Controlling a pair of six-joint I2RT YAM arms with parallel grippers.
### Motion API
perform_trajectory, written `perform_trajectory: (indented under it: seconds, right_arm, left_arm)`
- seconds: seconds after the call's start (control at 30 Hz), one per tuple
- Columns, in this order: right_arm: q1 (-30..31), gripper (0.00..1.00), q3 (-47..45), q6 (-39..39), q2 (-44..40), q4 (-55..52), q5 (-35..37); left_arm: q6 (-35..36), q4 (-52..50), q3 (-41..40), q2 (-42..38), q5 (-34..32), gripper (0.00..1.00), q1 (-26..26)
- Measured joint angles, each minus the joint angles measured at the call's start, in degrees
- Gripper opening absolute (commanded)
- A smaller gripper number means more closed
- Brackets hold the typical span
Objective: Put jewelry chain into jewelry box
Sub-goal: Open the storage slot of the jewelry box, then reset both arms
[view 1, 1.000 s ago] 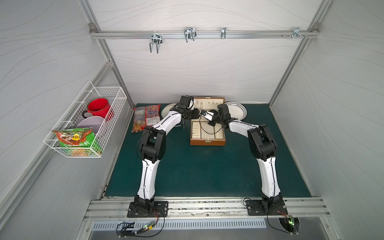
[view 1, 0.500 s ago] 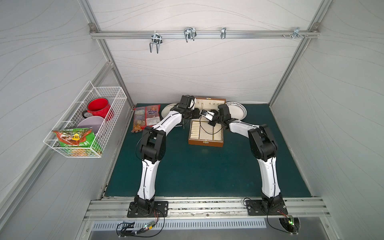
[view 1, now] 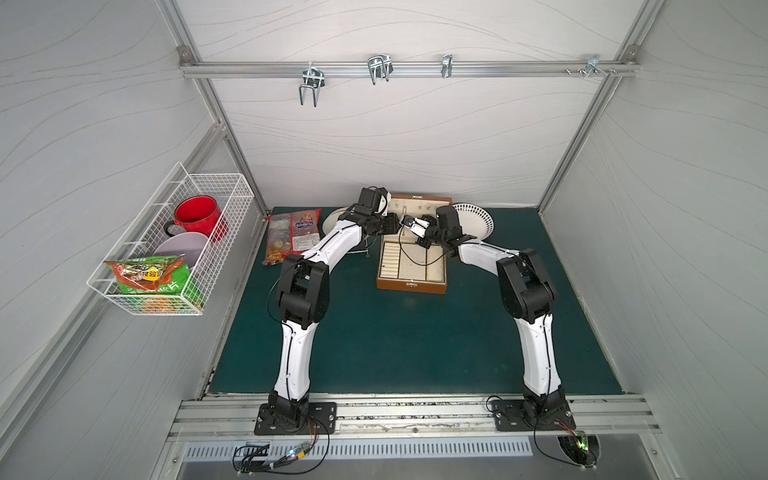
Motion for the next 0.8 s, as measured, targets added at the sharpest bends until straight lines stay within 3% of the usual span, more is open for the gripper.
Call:
perform_trajectory:
  seconds: [0.07,0.13,0.4,0.6,0.8]
  right_arm:
    - [0.0,0.06,0.0,0.3,0.0,0.1,0.3]
    - [0.0,0.28,0.0,0.9,0.0,0.5,0.6]
    - [0.0,0.42,-1.5,3.3,-0.4,2.7,0.8]
    - [0.2,0.49,-7.5,7.0,-5.8,3.5,3.3]
    - [1.6,0.71,-14.4,13.0,-16.2,3.5,7.4]
  left_arm:
    - [0.0,0.0,0.0,-0.3,0.0,0.41,0.0]
    - [0.0,0.0,0.0,-0.6,0.0,0.41,0.0]
    - [-0.3,0.0,0.0,-2.9,0.0,0.41,0.0]
    - [-0.5,0.5,-1.7,-6.8,0.3,0.41,-0.4]
    - [-0.6,0.8,-9.5,-14.1,0.9,0.42,-1.6]
